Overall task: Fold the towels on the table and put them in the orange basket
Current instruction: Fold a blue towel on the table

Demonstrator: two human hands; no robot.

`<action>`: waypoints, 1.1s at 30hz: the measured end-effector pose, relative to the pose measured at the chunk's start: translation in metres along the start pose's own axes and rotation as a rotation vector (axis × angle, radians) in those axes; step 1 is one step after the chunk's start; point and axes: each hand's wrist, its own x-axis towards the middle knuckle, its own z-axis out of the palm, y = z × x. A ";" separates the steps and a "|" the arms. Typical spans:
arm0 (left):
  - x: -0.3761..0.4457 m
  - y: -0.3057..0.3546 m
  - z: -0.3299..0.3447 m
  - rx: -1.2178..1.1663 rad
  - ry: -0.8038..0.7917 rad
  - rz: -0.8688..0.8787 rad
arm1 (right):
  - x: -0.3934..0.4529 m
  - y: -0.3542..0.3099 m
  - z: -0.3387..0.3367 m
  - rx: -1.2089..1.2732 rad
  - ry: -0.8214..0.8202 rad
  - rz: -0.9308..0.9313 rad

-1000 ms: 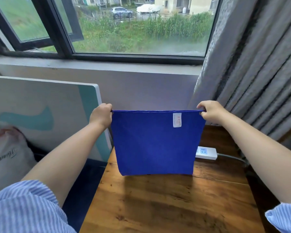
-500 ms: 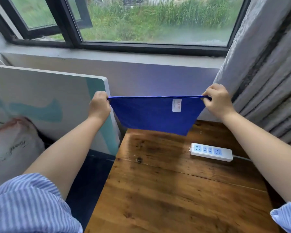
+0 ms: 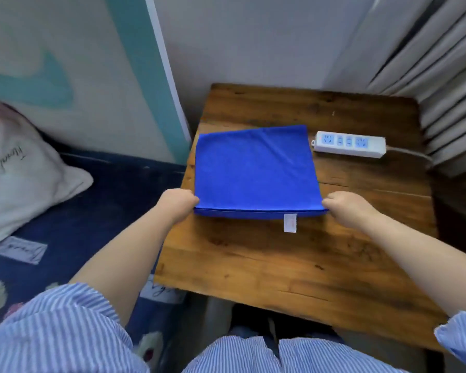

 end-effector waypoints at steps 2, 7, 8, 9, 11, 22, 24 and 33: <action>-0.006 0.011 0.017 0.026 -0.066 0.045 | -0.009 -0.017 0.023 -0.098 -0.081 -0.038; -0.023 0.036 0.057 0.052 -0.199 0.168 | -0.023 -0.046 0.064 -0.179 -0.153 -0.070; -0.026 0.041 0.064 0.056 -0.207 0.181 | -0.025 -0.050 0.068 -0.190 -0.153 -0.076; -0.028 0.045 0.071 0.063 -0.213 0.198 | -0.027 -0.054 0.071 -0.197 -0.162 -0.092; -0.033 0.052 0.086 0.072 -0.226 0.228 | -0.032 -0.065 0.081 -0.201 -0.205 -0.101; -0.042 0.062 0.126 -0.012 -0.365 0.291 | -0.037 -0.088 0.093 -0.164 -0.444 -0.056; -0.035 0.056 0.119 -0.090 -0.350 0.258 | -0.023 -0.085 0.078 -0.078 -0.507 -0.046; 0.054 0.037 0.040 -0.591 0.113 -0.139 | 0.085 -0.063 0.017 0.166 0.013 0.033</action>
